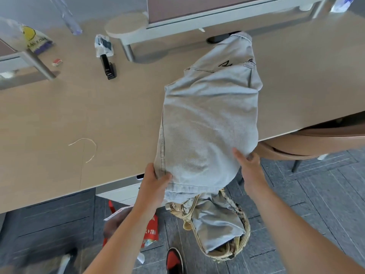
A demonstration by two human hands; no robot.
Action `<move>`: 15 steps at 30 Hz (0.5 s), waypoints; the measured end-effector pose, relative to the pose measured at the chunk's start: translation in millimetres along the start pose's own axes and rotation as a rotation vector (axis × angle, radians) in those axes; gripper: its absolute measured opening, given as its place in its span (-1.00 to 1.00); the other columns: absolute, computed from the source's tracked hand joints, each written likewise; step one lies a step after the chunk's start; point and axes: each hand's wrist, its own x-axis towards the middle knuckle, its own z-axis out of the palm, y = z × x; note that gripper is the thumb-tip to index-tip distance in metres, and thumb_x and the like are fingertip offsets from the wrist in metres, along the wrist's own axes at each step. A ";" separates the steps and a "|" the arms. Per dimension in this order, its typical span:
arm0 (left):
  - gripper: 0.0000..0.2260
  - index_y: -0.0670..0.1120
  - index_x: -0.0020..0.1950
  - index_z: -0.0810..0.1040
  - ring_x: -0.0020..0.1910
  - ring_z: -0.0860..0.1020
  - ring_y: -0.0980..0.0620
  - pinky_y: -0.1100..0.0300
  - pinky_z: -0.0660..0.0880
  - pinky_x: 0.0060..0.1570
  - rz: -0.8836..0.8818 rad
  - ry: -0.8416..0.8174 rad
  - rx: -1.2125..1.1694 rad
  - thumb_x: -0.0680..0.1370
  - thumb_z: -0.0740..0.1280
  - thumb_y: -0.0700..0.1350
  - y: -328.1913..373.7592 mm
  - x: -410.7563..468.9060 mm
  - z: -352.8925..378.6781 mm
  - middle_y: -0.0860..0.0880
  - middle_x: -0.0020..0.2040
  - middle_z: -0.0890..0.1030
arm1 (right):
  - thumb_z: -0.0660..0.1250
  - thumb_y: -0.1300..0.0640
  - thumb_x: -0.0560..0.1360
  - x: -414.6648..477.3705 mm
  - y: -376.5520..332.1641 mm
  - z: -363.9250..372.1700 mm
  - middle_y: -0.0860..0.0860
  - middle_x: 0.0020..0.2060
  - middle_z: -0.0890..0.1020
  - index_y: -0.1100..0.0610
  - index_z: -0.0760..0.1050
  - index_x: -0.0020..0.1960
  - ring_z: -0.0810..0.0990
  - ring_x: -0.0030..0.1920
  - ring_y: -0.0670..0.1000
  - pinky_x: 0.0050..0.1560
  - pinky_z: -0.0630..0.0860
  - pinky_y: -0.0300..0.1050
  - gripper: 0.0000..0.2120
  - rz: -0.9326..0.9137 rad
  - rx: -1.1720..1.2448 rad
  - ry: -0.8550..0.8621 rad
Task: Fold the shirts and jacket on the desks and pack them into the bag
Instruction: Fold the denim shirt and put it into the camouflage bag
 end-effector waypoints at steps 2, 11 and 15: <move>-0.87 -0.08 0.14 0.42 -0.14 0.63 0.03 0.18 0.60 -0.22 0.000 -0.011 -0.039 0.63 0.30 -0.15 8.6 -2.2 -3.7 -0.13 0.00 0.60 | 0.56 -0.40 0.13 -7.7 4.3 -4.6 -0.17 0.19 0.63 -0.04 0.43 0.39 0.58 0.22 -0.07 0.33 0.46 0.01 -0.07 0.089 -0.044 -0.088; -0.71 -0.07 0.28 0.42 -0.34 0.60 -0.07 0.11 0.51 -0.43 -0.122 0.042 -0.548 0.59 0.35 -0.25 100.5 -20.4 -1.9 -0.13 -0.16 0.68 | 0.63 -0.43 -0.14 -94.8 -4.2 -13.7 0.20 0.40 0.47 0.08 0.31 0.51 0.47 0.36 0.27 0.41 0.37 0.30 0.34 0.578 0.332 -0.282; -0.41 0.19 0.50 0.24 -0.24 0.57 -0.10 0.08 0.45 -0.36 -0.119 0.016 -0.646 0.61 0.28 -0.32 132.3 -26.4 4.5 -0.01 -0.28 0.71 | 0.49 -0.39 0.24 -122.2 -27.7 11.7 0.22 0.15 0.51 0.02 0.32 0.50 0.58 0.19 0.26 0.35 0.45 0.26 -0.04 0.606 0.490 -0.150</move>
